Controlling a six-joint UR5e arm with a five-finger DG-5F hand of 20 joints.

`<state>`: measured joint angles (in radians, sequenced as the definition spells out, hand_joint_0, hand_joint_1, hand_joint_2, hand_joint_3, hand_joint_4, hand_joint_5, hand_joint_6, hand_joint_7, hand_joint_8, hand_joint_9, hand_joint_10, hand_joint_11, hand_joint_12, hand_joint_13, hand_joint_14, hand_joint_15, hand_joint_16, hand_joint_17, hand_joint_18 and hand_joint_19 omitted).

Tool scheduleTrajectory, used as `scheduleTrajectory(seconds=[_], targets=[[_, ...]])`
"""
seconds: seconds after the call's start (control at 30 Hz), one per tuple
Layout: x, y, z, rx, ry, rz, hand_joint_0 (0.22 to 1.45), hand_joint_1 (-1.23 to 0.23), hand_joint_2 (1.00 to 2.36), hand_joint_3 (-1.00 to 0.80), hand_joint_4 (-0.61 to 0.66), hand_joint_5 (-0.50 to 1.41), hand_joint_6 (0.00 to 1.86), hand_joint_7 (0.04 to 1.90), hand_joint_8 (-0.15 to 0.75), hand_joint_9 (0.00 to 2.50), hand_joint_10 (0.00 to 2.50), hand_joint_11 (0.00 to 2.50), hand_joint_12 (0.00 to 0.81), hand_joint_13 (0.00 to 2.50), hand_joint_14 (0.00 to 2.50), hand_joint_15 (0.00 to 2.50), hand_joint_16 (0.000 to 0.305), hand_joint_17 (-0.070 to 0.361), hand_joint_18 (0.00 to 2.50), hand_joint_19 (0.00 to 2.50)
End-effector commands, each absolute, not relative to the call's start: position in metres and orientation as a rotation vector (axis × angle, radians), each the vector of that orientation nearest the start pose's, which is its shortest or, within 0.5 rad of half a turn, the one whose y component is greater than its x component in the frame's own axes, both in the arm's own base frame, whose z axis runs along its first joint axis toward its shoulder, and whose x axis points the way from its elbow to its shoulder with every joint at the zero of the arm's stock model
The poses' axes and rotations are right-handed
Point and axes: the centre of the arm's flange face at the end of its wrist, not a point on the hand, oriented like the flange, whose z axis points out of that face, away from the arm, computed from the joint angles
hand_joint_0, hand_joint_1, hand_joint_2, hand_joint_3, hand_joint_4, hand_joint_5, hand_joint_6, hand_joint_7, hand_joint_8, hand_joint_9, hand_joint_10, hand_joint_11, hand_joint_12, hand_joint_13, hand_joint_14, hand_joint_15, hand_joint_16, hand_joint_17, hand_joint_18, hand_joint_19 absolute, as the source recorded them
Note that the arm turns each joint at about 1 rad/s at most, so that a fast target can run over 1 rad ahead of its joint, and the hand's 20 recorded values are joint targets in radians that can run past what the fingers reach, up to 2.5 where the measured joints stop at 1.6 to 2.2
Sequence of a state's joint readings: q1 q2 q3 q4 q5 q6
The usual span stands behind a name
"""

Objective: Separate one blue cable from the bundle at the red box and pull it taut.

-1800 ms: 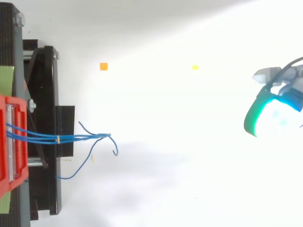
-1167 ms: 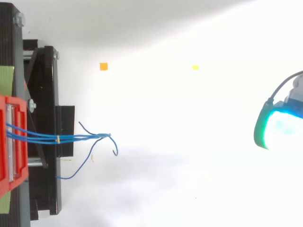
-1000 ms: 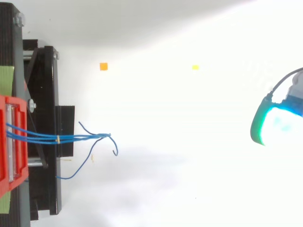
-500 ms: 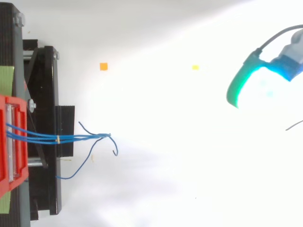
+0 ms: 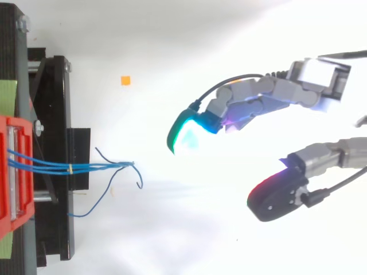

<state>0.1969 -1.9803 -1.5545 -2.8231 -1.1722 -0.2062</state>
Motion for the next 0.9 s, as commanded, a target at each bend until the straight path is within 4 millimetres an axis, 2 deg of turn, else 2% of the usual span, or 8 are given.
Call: scheduleTrajectory(seconds=[0.0, 0.2, 0.3, 0.33, 0.47, 0.87], targets=[[0.644, -0.047, 0.298, 1.167, 1.194, 0.848, 0.54, -0.62, 1.0, -0.49, 0.27, -0.18, 0.5, 0.88, 0.36, 0.63, 0.01, 0.42, 0.403, 0.54, 0.01, 0.31, 0.052, 0.116, 0.55, 0.47], [0.648, -0.05, 0.3, 1.14, 1.157, 0.81, 0.54, -0.62, 1.0, -0.49, 0.28, -0.18, 0.5, 0.88, 0.362, 0.64, 0.01, 0.43, 0.403, 0.54, 0.01, 0.32, 0.052, 0.116, 0.56, 0.48], [0.654, -0.049, 0.283, 1.14, 1.161, 0.799, 0.54, -0.62, 1.0, -0.49, 0.28, -0.18, 0.5, 0.88, 0.364, 0.65, 0.01, 0.43, 0.402, 0.54, 0.01, 0.32, 0.052, 0.116, 0.56, 0.48], [0.661, -0.049, 0.267, 1.147, 1.154, 0.808, 0.54, -0.62, 1.0, -0.49, 0.28, -0.18, 0.5, 0.88, 0.364, 0.65, 0.01, 0.43, 0.402, 0.54, 0.01, 0.32, 0.052, 0.117, 0.56, 0.48], [0.679, -0.043, 0.246, 1.155, 1.13, 0.854, 0.54, -0.62, 1.0, -0.49, 0.28, -0.18, 0.5, 0.88, 0.364, 0.65, 0.01, 0.44, 0.4, 0.54, 0.01, 0.32, 0.052, 0.116, 0.56, 0.48], [0.682, -0.042, 0.25, 1.118, 1.119, 0.785, 0.55, -0.62, 1.0, -0.48, 0.28, -0.18, 0.5, 0.88, 0.365, 0.67, 0.01, 0.45, 0.403, 0.56, 0.01, 0.33, 0.051, 0.116, 0.57, 0.49]])
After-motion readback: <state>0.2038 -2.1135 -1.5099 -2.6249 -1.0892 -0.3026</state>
